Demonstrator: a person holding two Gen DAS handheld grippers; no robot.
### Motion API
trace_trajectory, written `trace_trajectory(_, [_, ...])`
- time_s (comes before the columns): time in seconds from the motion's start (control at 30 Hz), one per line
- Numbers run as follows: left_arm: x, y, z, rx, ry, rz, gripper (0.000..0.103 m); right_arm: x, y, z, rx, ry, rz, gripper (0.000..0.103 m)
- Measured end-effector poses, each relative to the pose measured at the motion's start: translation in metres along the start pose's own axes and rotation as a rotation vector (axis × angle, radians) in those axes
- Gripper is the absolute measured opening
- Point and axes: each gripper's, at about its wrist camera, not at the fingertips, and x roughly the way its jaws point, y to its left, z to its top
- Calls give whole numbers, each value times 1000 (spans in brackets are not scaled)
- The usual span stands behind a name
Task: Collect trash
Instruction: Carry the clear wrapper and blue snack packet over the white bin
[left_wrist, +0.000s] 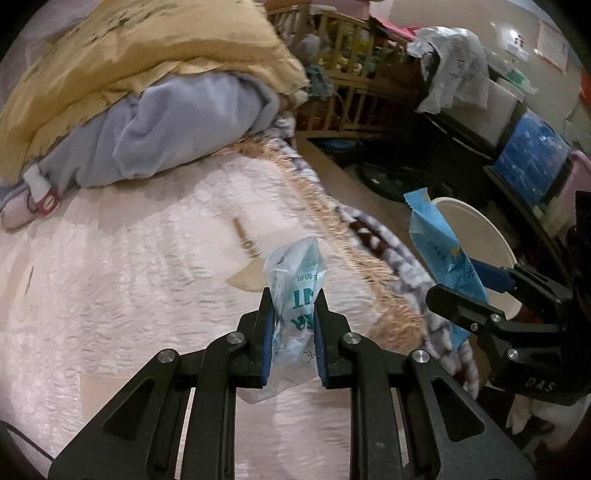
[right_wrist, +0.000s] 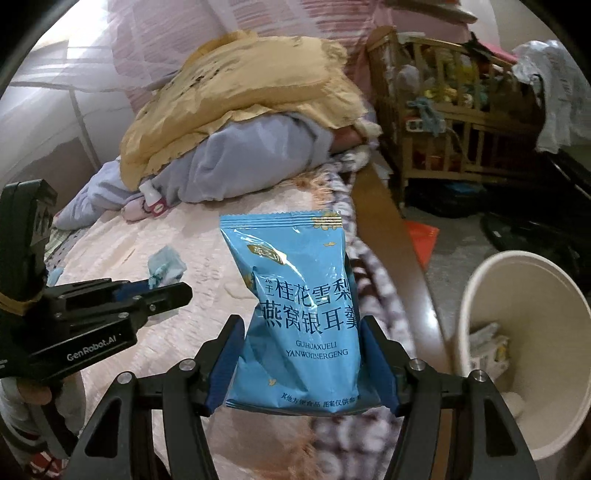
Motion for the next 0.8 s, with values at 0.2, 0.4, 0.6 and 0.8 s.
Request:
trace_trajectory(0.2, [0, -35, 5, 60, -8, -13, 16, -27, -29, -8, 36, -24, -48, 62])
trace_trajectory(0.4, [5, -70, 10, 119, -8, -25, 16, -48, -57, -18, 72, -41, -96, 63])
trace_trajectory(0.6, [15, -101, 15, 165, -5, -38, 16, -63, -87, -28, 115, -50, -139, 63])
trace_trajectory(0.8, [27, -126, 19, 198, 3, -49, 16, -74, -112, -35, 157, -56, -168, 63])
